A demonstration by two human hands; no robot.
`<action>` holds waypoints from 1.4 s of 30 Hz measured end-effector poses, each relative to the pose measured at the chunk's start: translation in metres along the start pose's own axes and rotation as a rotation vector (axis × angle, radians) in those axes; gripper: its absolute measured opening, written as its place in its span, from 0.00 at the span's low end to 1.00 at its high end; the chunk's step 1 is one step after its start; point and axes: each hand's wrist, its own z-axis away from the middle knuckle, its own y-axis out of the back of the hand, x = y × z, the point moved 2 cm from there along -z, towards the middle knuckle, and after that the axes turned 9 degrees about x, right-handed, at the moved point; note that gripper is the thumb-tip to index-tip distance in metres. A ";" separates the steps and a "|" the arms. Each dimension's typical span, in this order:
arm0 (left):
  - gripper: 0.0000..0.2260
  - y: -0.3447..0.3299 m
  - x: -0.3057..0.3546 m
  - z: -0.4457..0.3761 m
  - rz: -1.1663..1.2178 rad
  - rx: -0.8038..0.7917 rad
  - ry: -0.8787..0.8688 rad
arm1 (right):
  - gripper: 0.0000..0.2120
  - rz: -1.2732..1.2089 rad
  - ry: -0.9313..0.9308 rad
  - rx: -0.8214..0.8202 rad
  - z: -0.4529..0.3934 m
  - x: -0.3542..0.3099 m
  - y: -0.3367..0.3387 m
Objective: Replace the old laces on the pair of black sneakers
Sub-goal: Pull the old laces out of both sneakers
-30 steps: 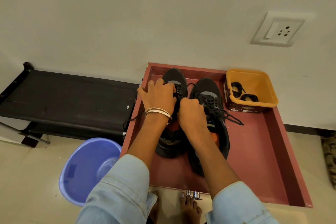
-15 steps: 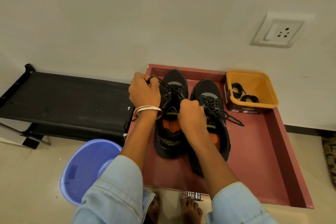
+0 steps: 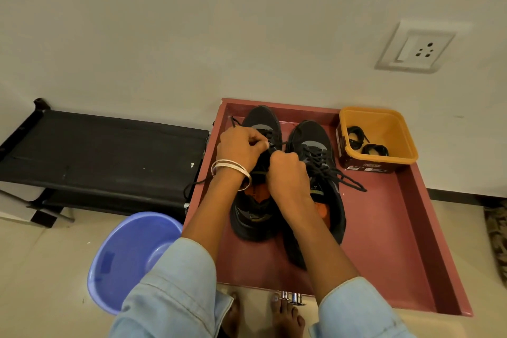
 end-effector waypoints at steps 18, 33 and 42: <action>0.07 -0.002 0.004 0.003 -0.236 0.174 -0.040 | 0.05 -0.060 -0.030 0.004 0.000 0.001 0.002; 0.11 0.003 0.005 -0.002 -0.190 0.020 -0.161 | 0.06 -0.051 -0.031 0.004 0.001 0.002 0.003; 0.09 -0.016 0.009 0.009 -0.532 0.127 -0.298 | 0.09 -0.037 -0.041 0.025 0.001 0.002 0.002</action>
